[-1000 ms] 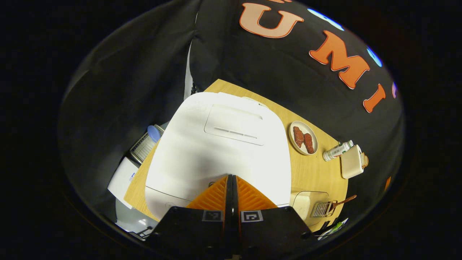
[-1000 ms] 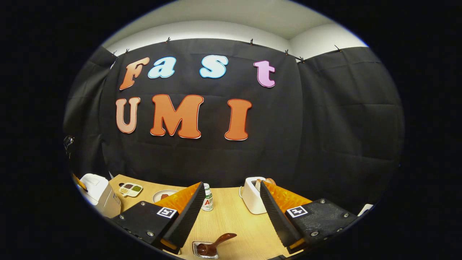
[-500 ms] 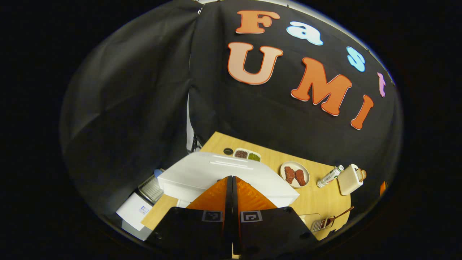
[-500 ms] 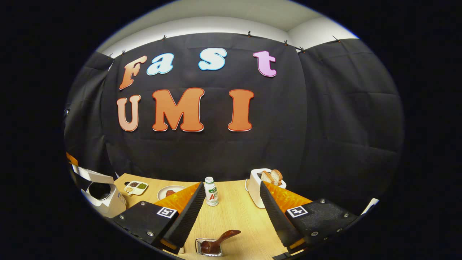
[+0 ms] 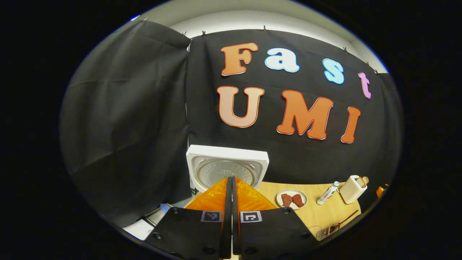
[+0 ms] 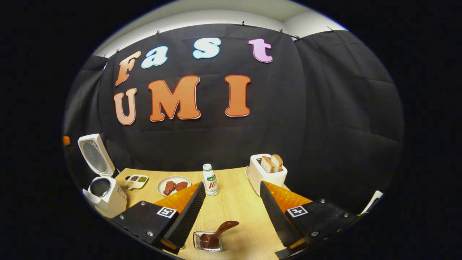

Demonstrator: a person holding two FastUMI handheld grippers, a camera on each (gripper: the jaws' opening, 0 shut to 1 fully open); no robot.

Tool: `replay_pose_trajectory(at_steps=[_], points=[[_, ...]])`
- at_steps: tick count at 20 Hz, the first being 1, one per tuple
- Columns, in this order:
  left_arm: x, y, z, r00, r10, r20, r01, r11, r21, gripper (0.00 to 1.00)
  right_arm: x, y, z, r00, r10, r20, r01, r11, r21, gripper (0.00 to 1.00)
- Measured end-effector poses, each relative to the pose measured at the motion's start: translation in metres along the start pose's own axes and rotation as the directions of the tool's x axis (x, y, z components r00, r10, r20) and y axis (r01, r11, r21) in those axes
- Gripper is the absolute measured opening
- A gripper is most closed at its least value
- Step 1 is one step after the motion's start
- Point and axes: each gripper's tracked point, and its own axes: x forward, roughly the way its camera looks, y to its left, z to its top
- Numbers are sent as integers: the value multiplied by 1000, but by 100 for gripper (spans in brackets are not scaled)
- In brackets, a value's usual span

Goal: Close the left gripper, press the button to open the rice cooker; take a wooden spoon from the chopstick holder with the right hand, scoop a spoonful of rice and pour it into the rice cooker, then put the wooden spoon back into the chopstick holder.

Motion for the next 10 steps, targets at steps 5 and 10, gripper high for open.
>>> replay_pose_trajectory(at_steps=[5,10], points=[[-16,-22,13,997,-16,77,12,999,50,19,9,4,-32,997,26,-75,-23,999,41,95],[-30,-37,17,991,-10,130,0,997,72,80,21,3,-80,982,57,-183,-32,990,137,95]])
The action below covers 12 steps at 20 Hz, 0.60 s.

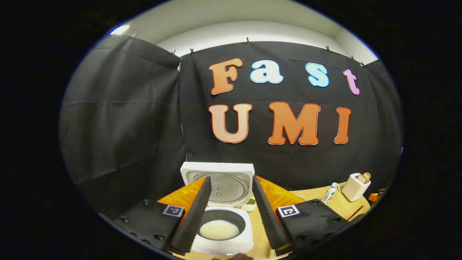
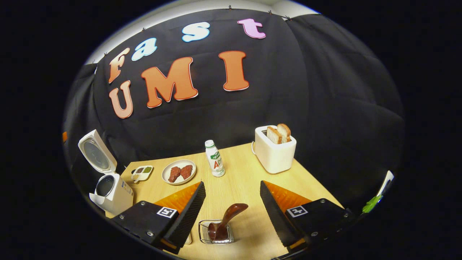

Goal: Close the left gripper, press the button to open the rice cooker; take a wooden spoon from the chopstick holder with the right hand, scoop a spoonful of rice and pour it into the rice cooker, then put the wooden spoon back into the chopstick holder.

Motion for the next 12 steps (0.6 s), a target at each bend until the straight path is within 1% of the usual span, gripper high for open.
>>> replay_pose_trajectory(at_steps=[1,2,3,6,8,9,10,12], points=[[-3,-3,2,1000,0,12,0,1000,4,83,5,-1,-9,1000,3,-25,-3,1000,23,95],[-5,-4,4,1000,7,23,-7,1000,10,91,12,-3,-18,999,6,-48,-4,999,48,94],[-7,-5,4,1000,13,29,-13,1000,17,92,18,-4,-25,998,7,-65,-3,998,62,94],[-14,-13,1,999,14,32,-14,1000,16,93,34,-9,-55,991,18,-129,-4,994,107,94],[-20,-16,0,999,8,38,-9,1000,16,92,43,-9,-71,987,52,-153,-28,988,152,93],[-22,-18,1,999,9,41,-10,1000,23,92,46,-7,-78,985,66,-158,-38,984,175,84],[-23,-18,0,999,12,43,-14,1000,28,92,51,-6,-82,984,74,-160,-42,980,193,92],[-24,-22,1,999,8,46,-10,1000,29,92,56,-6,-86,985,91,-146,-60,977,205,91]])
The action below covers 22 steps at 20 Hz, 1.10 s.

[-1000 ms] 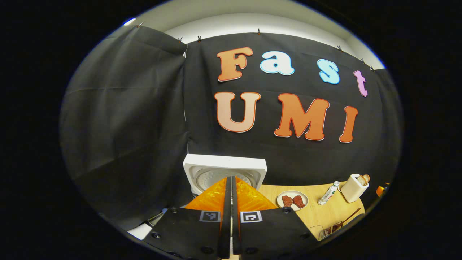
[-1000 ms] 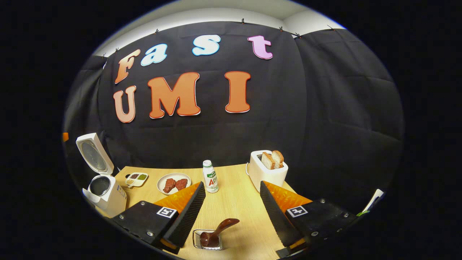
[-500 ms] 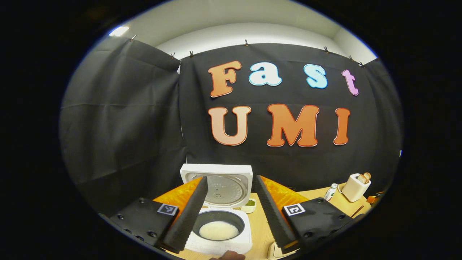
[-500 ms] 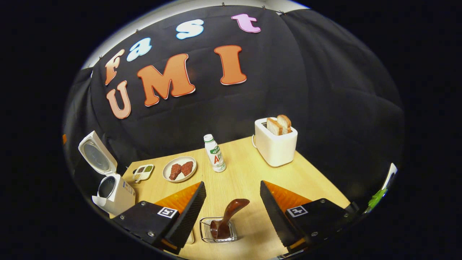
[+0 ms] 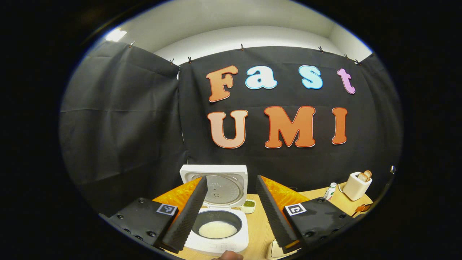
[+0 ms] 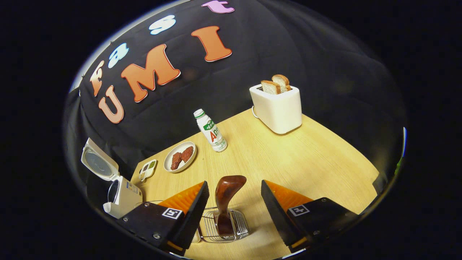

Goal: Close the left gripper, press the button to open the rice cooker; take a wooden spoon from the chopstick holder with the right hand, scoop a spoonful of rice and pour it into the rice cooker, then put the wooden spoon back into the chopstick holder.

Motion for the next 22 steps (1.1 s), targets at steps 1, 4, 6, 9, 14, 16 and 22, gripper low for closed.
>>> replay_pose_trajectory(at_steps=[1,4,6,9,14,16,22], points=[[0,-2,1,1000,-5,1,5,1000,-1,93,3,2,-2,1000,7,6,-7,1000,-1,91],[0,-10,1,1000,-27,-6,27,1000,14,92,13,5,-6,999,31,-3,-31,999,26,83],[2,-15,0,999,-38,-9,38,999,27,93,19,6,-11,999,49,-14,-47,996,74,73],[3,-18,-3,999,-47,-14,47,998,44,93,20,15,-14,995,98,-3,-96,985,141,47],[5,-11,-8,999,-49,-17,49,998,33,92,14,22,-14,997,82,0,-80,983,165,21],[8,-6,-10,999,-48,-21,49,999,24,92,9,24,-4,997,70,23,-73,983,168,18],[14,3,-20,998,-58,-32,58,998,-4,92,-23,38,26,994,55,98,-63,995,77,14]])
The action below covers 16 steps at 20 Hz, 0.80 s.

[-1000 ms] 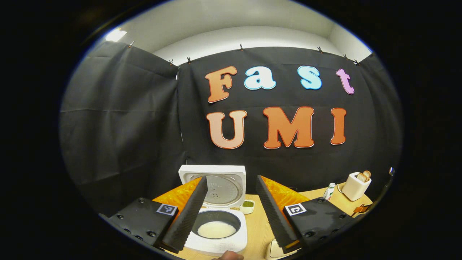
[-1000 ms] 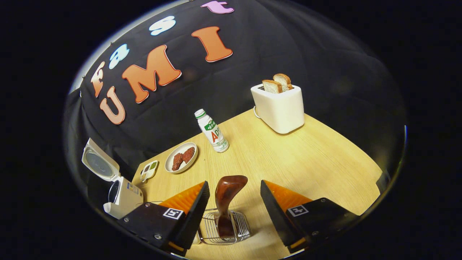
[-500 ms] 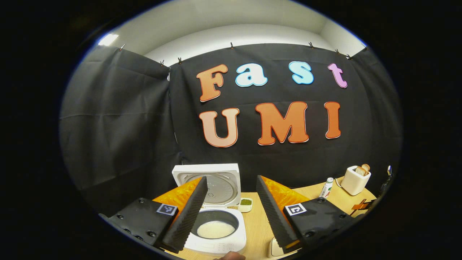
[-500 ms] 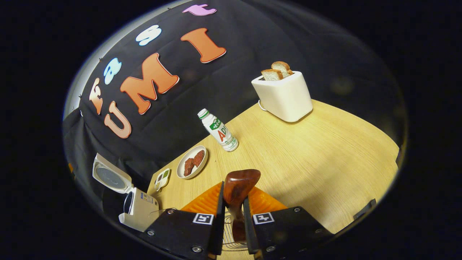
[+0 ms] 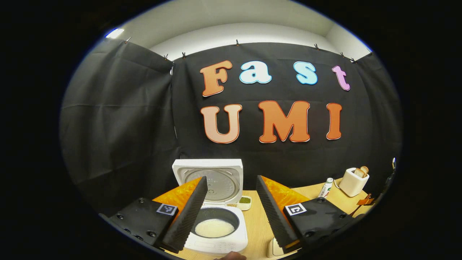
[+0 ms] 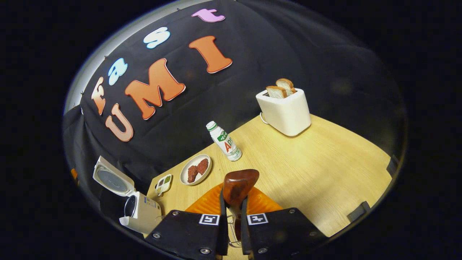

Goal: Close the left gripper, press the button to open the rice cooker; take a wooden spoon from the chopstick holder with the right hand, scoop a spoonful of rice and pour it into the rice cooker, then put the wooden spoon back into the chopstick holder.

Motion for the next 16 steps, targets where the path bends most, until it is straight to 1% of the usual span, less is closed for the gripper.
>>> replay_pose_trajectory(at_steps=[2,4,8,12,16], points=[[3,2,-1,1000,3,6,-3,1000,-2,93,-10,13,17,999,2,46,0,999,-51,14],[6,5,-1,1000,10,13,-10,1000,-1,93,-23,33,37,995,22,94,-14,996,-92,14],[11,9,-9,1000,-5,4,5,1000,4,93,-41,86,56,983,113,148,-86,979,-182,13],[12,22,-19,1000,5,-13,-5,1000,0,93,-42,131,39,975,185,122,-145,948,-285,13],[8,33,-28,1000,11,-25,-10,999,35,93,-36,164,0,972,229,46,-198,913,-357,14]])
